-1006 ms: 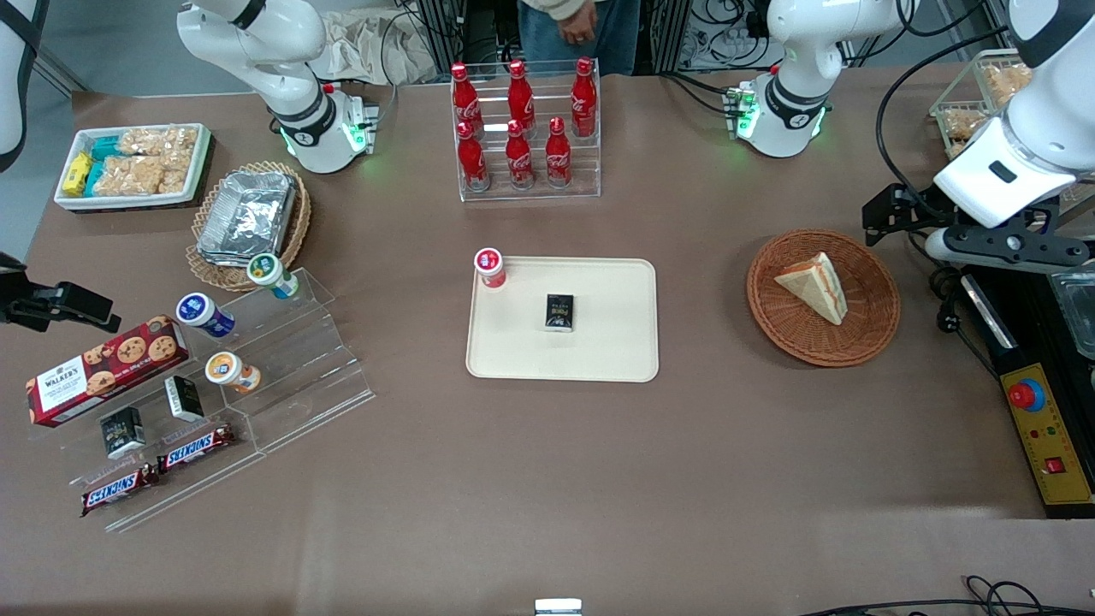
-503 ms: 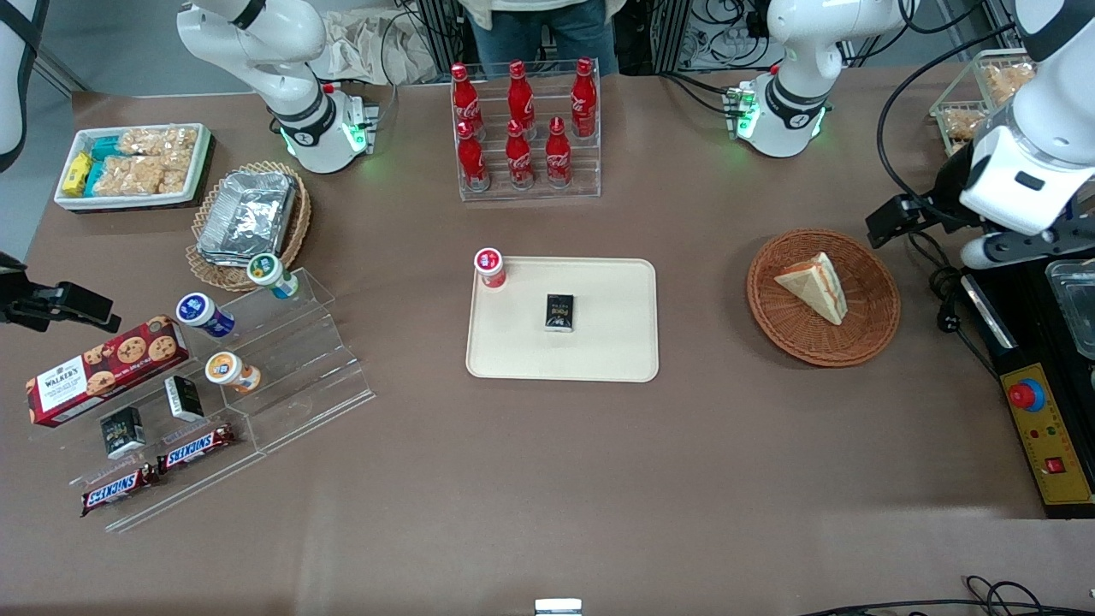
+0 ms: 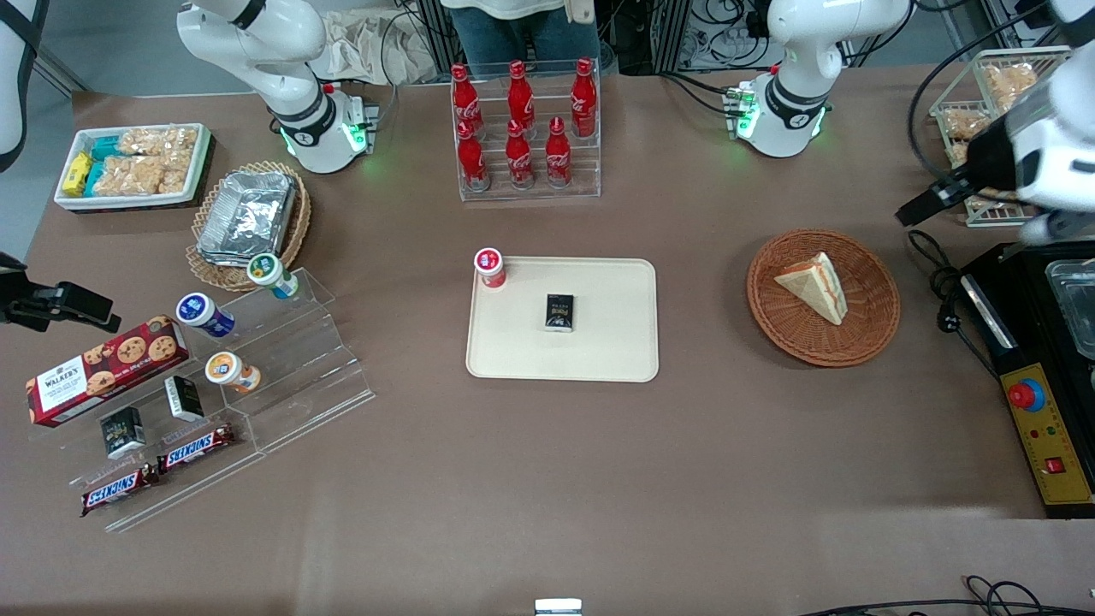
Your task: Place sandwich from basket to tray
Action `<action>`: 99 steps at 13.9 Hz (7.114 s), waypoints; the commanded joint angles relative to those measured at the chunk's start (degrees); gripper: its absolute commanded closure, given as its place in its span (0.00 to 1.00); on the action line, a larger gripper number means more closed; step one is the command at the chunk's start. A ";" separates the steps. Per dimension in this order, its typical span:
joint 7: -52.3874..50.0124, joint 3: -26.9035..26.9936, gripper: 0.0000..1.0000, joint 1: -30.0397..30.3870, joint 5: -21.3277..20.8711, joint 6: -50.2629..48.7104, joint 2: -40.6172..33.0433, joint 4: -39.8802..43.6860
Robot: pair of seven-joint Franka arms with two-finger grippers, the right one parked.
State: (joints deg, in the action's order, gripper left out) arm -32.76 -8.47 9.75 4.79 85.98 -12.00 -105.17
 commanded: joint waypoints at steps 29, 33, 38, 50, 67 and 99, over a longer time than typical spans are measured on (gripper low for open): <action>-7.76 -4.89 0.00 -0.35 1.54 59.56 11.38 -41.43; -8.55 -4.89 0.00 -0.35 1.54 60.80 12.61 -41.52; -8.55 -4.80 0.00 -0.35 1.10 60.89 12.61 -41.52; -7.85 -5.07 0.00 -0.35 0.32 47.53 0.48 -41.08; -8.64 -4.80 0.00 0.18 -2.33 59.22 9.65 -42.13; -8.36 -4.71 0.07 2.82 -2.33 61.94 13.49 -46.35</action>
State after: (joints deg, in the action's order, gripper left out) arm -38.75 -12.85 12.33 3.15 146.60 1.21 -151.02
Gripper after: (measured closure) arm 0.004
